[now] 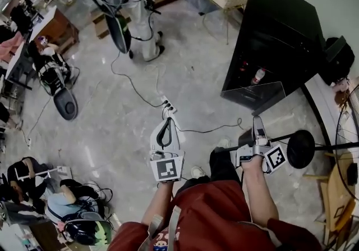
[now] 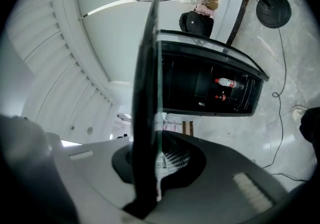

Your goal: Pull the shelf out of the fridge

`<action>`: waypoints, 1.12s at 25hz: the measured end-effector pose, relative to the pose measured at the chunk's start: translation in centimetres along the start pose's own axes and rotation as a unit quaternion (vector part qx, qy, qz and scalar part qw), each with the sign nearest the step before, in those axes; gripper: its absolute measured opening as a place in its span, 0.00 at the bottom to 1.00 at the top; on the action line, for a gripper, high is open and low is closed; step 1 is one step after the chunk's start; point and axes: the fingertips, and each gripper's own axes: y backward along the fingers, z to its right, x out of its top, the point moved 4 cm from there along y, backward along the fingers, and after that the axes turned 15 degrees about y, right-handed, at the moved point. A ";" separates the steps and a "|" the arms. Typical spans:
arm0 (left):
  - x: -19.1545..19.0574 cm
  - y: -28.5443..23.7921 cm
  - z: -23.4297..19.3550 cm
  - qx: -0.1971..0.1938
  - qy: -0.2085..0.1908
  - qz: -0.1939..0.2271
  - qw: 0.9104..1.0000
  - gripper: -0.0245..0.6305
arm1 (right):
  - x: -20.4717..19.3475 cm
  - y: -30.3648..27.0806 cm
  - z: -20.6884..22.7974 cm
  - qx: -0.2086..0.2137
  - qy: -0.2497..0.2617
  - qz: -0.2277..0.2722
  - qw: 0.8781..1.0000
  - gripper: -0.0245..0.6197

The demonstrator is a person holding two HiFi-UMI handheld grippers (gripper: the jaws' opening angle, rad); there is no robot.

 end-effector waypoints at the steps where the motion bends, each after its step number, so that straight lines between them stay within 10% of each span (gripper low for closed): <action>1: 0.4 0.0 0.0 0.001 0.001 -0.001 1.000 0.03 | 0.1 -0.1 -0.5 0.005 -0.003 0.002 1.000 0.05; 28: 12.2 4.7 -0.5 -0.025 -0.016 0.095 0.995 0.03 | 1.0 0.7 -13.6 0.087 -0.022 0.041 0.995 0.05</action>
